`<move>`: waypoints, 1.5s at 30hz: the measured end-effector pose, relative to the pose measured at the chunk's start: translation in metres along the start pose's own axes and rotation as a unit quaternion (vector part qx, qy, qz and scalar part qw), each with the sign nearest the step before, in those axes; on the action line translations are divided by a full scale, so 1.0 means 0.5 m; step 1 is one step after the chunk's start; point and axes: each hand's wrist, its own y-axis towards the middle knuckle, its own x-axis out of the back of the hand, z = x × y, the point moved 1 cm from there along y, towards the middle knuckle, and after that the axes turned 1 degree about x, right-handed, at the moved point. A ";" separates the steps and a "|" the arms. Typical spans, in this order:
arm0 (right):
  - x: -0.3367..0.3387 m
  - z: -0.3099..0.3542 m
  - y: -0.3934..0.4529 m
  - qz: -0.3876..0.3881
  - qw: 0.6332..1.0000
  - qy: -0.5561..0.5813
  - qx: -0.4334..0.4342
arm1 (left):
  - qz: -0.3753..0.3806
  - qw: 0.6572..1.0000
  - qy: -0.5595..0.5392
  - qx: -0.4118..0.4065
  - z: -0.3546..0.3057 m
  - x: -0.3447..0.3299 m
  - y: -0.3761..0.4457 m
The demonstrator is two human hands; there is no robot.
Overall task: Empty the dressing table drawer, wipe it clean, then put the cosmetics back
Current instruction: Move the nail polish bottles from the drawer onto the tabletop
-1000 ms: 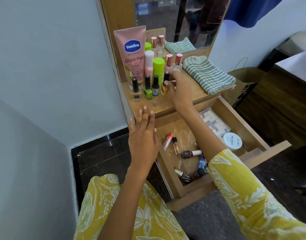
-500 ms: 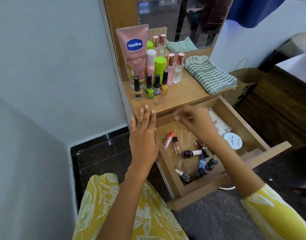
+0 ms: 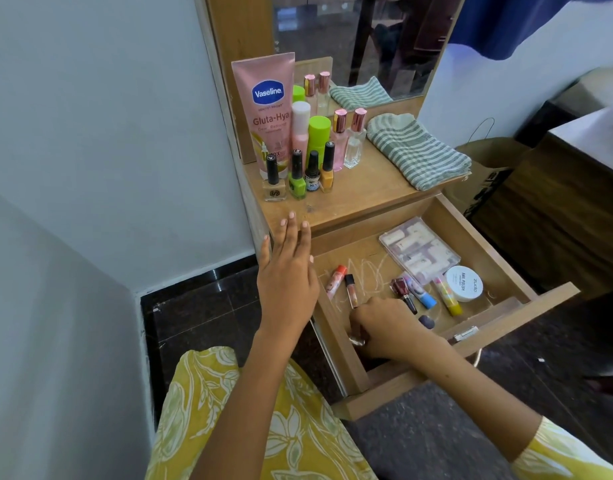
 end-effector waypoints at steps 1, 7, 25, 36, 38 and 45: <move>0.006 -0.008 -0.002 -0.009 0.999 0.031 -0.008 | 0.001 1.000 0.001 -0.007 0.000 0.004 0.001; 0.106 -0.036 -0.006 -0.213 0.877 0.431 -0.017 | -0.022 0.978 -0.207 -0.013 -0.003 0.067 -0.002; 0.082 -0.032 0.032 -0.308 0.837 0.451 -0.022 | -0.137 0.898 -0.399 0.124 0.091 0.109 0.102; 0.023 -0.121 -0.007 -0.224 0.915 0.317 -0.108 | -0.105 0.974 -0.189 0.066 0.096 0.084 0.080; 0.022 -0.125 -0.006 -0.215 0.922 0.302 -0.111 | -0.092 0.984 -0.140 0.054 0.094 0.083 0.087; 0.017 -0.131 -0.005 -0.217 0.924 0.285 -0.137 | -0.188 0.947 -0.254 0.062 0.061 0.079 0.087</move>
